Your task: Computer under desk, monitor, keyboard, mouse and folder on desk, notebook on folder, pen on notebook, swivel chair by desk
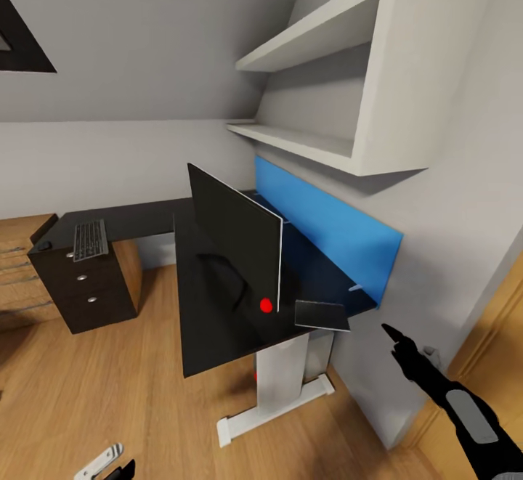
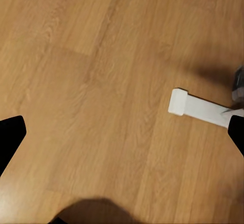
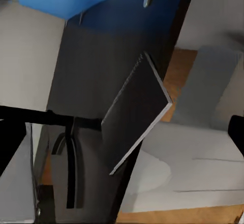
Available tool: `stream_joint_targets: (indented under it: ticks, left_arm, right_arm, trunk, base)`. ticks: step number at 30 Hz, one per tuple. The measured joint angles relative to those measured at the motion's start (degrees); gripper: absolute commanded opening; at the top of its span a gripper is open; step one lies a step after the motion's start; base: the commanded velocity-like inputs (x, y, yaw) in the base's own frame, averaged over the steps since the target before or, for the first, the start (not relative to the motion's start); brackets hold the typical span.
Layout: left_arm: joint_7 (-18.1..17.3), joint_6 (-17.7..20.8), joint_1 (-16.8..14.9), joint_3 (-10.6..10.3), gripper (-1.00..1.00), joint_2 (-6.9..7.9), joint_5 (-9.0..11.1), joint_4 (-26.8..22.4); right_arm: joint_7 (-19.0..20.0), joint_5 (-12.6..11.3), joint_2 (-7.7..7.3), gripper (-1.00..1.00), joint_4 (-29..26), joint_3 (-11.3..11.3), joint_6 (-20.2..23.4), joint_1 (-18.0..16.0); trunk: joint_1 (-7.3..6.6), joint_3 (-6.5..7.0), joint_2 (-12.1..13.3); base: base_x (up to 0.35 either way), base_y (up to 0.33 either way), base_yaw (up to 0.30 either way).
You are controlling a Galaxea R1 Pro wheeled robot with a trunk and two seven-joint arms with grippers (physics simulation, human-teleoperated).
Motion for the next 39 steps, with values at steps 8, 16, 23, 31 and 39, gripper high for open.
stream_joint_targets:
  ticks: [8, 16, 23, 31, 39]
  left_arm:
    - [0.0, -0.2, 0.0, -0.5, 1.0, -0.1, -0.1, 0.0]
    - [-0.3, -1.3, 0.0, -0.5, 1.0, 0.0, -0.1, -0.5]
    - [-0.2, -2.6, 0.2, -0.6, 1.0, 0.03, -0.2, -3.7]
    - [0.2, -6.5, 10.3, -0.6, 1.0, -0.11, -4.3, -17.9]
    - [0.2, -6.9, 14.1, -0.6, 1.0, -0.11, -5.5, -24.1]
  right_arm:
    - [0.3, 1.2, 4.31, 1.0, -4.0, -0.4, 1.7, 0.3]
    - [0.3, 1.2, 3.68, 1.0, -2.0, -0.5, 1.8, 0.4]
    - [0.2, 1.1, 3.56, 1.0, -1.3, -0.5, 1.8, 0.4]
    - [0.3, 1.2, 3.73, 1.0, -1.2, -0.5, 1.8, 0.4]
    - [0.4, 1.2, 3.82, 1.0, -1.1, -0.5, 1.8, 0.4]
  trunk:
    - [1.76, -1.44, -3.2]
    - [3.52, -2.88, -6.4]
    - [5.05, -4.13, -9.2]
    - [6.81, -5.59, -12.4]
    - [8.57, -7.02, -15.7]
  base:
    - [0.0, 0.0, 0.0]
    - [0.0, 0.0, 0.0]
    - [0.0, 0.0, 0.0]
    - [0.0, 0.0, 0.0]
    - [0.0, 0.0, 0.0]
